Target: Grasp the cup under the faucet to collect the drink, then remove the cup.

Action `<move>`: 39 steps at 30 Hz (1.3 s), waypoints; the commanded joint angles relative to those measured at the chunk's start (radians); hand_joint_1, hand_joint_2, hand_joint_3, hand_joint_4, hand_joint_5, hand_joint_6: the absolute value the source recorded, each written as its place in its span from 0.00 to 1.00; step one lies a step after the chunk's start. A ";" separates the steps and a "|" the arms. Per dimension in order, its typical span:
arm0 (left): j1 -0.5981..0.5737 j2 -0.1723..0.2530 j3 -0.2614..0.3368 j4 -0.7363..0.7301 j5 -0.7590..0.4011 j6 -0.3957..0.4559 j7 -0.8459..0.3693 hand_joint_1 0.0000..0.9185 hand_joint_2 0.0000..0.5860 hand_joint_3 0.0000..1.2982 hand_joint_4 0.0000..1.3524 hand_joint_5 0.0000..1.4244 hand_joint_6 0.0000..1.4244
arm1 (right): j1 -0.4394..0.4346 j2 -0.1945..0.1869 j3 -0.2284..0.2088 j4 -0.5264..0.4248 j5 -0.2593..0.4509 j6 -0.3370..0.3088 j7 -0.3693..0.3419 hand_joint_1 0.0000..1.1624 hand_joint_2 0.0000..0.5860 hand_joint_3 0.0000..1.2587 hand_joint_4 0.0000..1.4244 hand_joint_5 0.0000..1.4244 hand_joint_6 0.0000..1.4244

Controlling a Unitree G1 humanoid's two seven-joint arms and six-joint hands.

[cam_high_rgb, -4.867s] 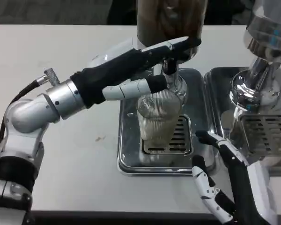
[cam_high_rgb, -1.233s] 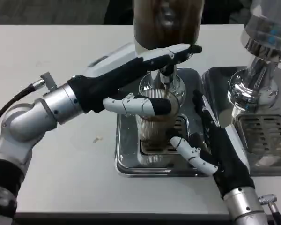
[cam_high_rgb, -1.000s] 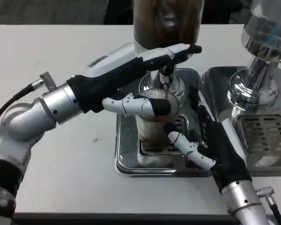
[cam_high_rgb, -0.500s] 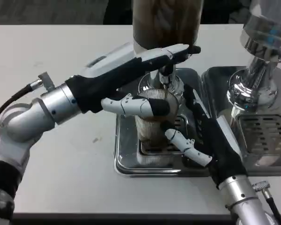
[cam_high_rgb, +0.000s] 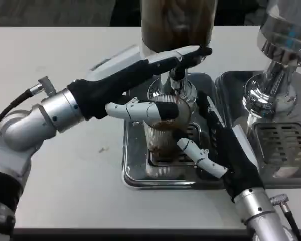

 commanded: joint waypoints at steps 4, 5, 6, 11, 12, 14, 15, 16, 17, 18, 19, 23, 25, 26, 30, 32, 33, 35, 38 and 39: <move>0.010 0.001 0.002 -0.006 -0.023 0.022 -0.060 0.00 0.13 0.10 0.04 0.09 0.04 | -0.008 0.004 -0.005 0.007 0.002 -0.022 -0.006 0.46 0.45 0.00 0.00 0.00 0.01; 0.010 0.000 0.004 -0.007 -0.028 0.024 -0.066 0.00 0.13 0.10 0.04 0.09 0.04 | -0.007 0.004 -0.005 0.007 0.001 -0.022 -0.007 0.46 0.45 0.00 0.00 0.00 0.01; 0.010 -0.001 0.006 -0.007 -0.033 0.027 -0.070 0.00 0.13 0.10 0.04 0.09 0.04 | -0.006 0.005 -0.004 0.007 0.000 -0.022 -0.007 0.47 0.45 0.00 0.00 0.00 0.01; 0.004 -0.007 0.021 -0.009 -0.061 0.043 -0.094 0.00 0.13 0.10 0.04 0.09 0.04 | -0.002 0.007 -0.004 0.007 -0.001 -0.023 -0.012 0.47 0.44 0.00 0.00 0.00 0.01; 0.003 -0.008 0.025 -0.010 -0.062 0.044 -0.098 0.00 0.13 0.10 0.04 0.09 0.04 | -0.001 0.007 -0.004 0.007 -0.001 -0.022 -0.012 0.47 0.44 0.00 0.00 0.00 0.01; -0.002 -0.009 0.035 -0.013 -0.065 0.044 -0.100 0.00 0.12 0.10 0.04 0.09 0.04 | 0.000 0.007 -0.004 0.007 -0.001 -0.022 -0.013 0.47 0.44 0.00 0.00 0.00 0.01; -0.004 -0.009 0.039 -0.014 -0.066 0.045 -0.102 0.00 0.12 0.10 0.04 0.09 0.04 | 0.001 0.007 -0.004 0.007 -0.002 -0.022 -0.013 0.47 0.44 0.00 0.00 0.00 0.01; -0.006 -0.009 0.043 -0.016 -0.069 0.045 -0.103 0.00 0.12 0.10 0.04 0.09 0.04 | 0.002 0.008 -0.004 0.007 -0.002 -0.022 -0.014 0.47 0.44 0.00 0.00 0.00 0.01; -0.007 -0.009 0.046 -0.018 -0.070 0.045 -0.104 0.00 0.12 0.10 0.04 0.09 0.04 | 0.002 0.008 -0.004 0.007 -0.002 -0.022 -0.014 0.47 0.44 0.00 0.00 0.00 0.01; -0.009 -0.009 0.051 -0.020 -0.076 0.046 -0.107 0.00 0.12 0.10 0.04 0.09 0.04 | 0.003 0.008 -0.004 0.008 -0.002 -0.022 -0.014 0.47 0.44 0.00 0.00 0.00 0.01; -0.011 -0.009 0.056 -0.023 -0.080 0.047 -0.109 0.00 0.12 0.10 0.04 0.09 0.04 | 0.004 0.008 -0.004 0.008 -0.001 -0.023 -0.014 0.47 0.44 0.00 0.00 0.00 0.01; -0.015 -0.014 0.076 -0.033 -0.104 0.060 -0.123 0.00 0.12 0.10 0.04 0.09 0.05 | 0.006 0.009 -0.003 0.007 -0.002 -0.023 -0.015 0.48 0.44 0.00 0.01 0.00 0.01; -0.016 -0.017 0.086 -0.038 -0.117 0.066 -0.133 0.00 0.12 0.10 0.04 0.09 0.05 | 0.006 0.009 -0.003 0.007 -0.002 -0.022 -0.016 0.48 0.44 0.00 0.01 0.00 0.01; -0.016 -0.018 0.091 -0.041 -0.126 0.069 -0.139 0.00 0.12 0.10 0.04 0.09 0.05 | 0.006 0.009 -0.003 0.006 -0.002 -0.022 -0.016 0.48 0.44 0.00 0.01 0.00 0.01; -0.018 -0.022 0.112 -0.059 -0.159 0.091 -0.159 0.00 0.12 0.10 0.04 0.09 0.05 | 0.008 0.007 -0.004 0.005 -0.002 -0.022 -0.015 0.48 0.44 0.00 0.01 0.00 0.01; -0.019 -0.024 0.122 -0.071 -0.171 0.098 -0.170 0.00 0.12 0.10 0.04 0.09 0.05 | 0.007 0.006 -0.005 0.005 -0.001 -0.022 -0.014 0.48 0.44 0.00 0.01 0.00 0.01; -0.018 -0.024 0.127 -0.079 -0.181 0.105 -0.177 0.00 0.12 0.10 0.04 0.09 0.05 | 0.007 0.006 -0.005 0.005 -0.001 -0.022 -0.013 0.48 0.44 0.00 0.01 0.00 0.01; -0.017 -0.025 0.133 -0.094 -0.198 0.117 -0.187 0.00 0.12 0.10 0.04 0.09 0.05 | 0.005 0.005 -0.006 0.006 0.001 -0.023 -0.012 0.48 0.44 0.00 0.01 0.00 0.01; -0.012 -0.026 0.145 -0.118 -0.214 0.131 -0.198 0.00 0.12 0.10 0.04 0.09 0.05 | 0.002 0.005 -0.007 0.008 0.002 -0.026 -0.012 0.48 0.44 0.00 0.01 0.00 0.01; -0.011 -0.026 0.149 -0.126 -0.221 0.135 -0.202 0.00 0.12 0.11 0.04 0.09 0.05 | 0.001 0.004 -0.008 0.008 0.003 -0.027 -0.012 0.47 0.45 0.00 0.01 0.00 0.01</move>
